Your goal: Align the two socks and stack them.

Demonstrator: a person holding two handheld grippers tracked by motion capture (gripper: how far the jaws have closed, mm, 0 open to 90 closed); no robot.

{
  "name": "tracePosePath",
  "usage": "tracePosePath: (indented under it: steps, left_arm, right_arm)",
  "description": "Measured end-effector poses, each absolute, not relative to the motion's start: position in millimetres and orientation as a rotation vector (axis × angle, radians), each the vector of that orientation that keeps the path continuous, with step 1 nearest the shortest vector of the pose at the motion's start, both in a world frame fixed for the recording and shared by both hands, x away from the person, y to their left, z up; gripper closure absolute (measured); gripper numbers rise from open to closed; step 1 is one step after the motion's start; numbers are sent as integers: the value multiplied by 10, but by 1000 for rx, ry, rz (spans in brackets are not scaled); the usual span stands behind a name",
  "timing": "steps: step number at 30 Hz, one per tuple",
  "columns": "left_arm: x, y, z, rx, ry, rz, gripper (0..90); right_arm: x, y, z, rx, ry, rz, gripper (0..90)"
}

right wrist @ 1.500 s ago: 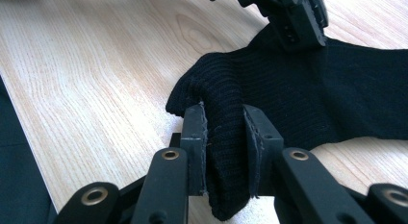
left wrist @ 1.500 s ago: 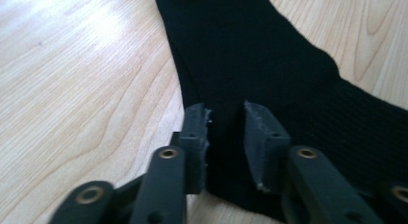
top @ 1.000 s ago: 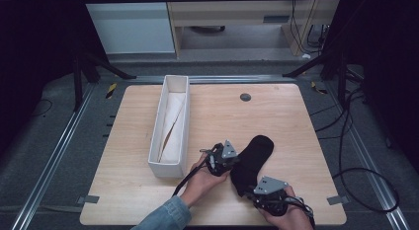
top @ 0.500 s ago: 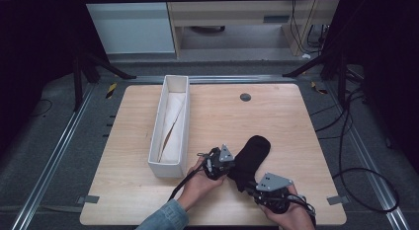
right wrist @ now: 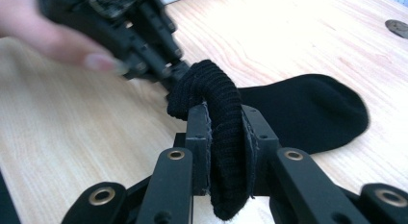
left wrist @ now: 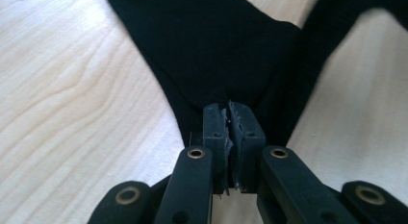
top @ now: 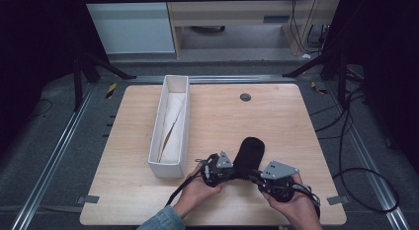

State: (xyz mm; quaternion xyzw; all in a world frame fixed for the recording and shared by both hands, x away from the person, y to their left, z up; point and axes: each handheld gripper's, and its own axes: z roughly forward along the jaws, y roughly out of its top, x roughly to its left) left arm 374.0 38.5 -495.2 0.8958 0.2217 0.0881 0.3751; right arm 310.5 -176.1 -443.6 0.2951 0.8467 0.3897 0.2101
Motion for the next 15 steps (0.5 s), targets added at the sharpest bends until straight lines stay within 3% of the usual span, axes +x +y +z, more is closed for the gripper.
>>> tracePosePath:
  steps: [13,15]
  left_arm:
    - [3562,475,-4903,2281,558,181,852]
    - [3557,486,-4894,2272,565,193,809]
  right_arm:
    - [3155,-1680,-4349,788,2374,1071,763]
    - [3170,-1667,-4342,786,2383,1072,762]
